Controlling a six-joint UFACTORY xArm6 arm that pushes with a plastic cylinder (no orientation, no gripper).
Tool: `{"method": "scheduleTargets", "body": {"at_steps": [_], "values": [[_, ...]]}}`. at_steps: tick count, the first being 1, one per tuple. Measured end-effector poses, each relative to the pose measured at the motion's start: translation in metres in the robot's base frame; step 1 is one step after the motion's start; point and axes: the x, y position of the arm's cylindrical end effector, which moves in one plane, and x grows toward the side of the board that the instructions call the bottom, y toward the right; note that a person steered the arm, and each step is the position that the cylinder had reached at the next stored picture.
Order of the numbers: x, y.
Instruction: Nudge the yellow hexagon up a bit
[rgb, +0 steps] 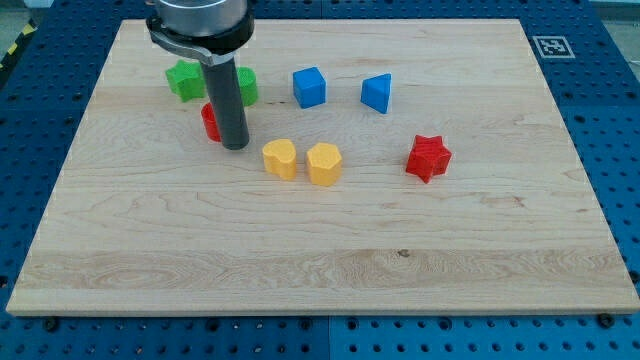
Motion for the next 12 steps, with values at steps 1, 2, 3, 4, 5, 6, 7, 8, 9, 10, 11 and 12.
{"method": "scheduleTargets", "body": {"at_steps": [1, 2, 3, 4, 5, 6, 7, 8, 9, 10, 11, 12], "values": [[0.011, 0.002], [0.058, 0.017], [0.088, 0.041], [0.092, 0.079], [0.092, 0.093], [0.087, 0.092], [0.078, 0.09], [0.073, 0.09], [0.069, 0.09], [0.066, 0.09], [0.066, 0.09], [0.066, 0.092]]}}
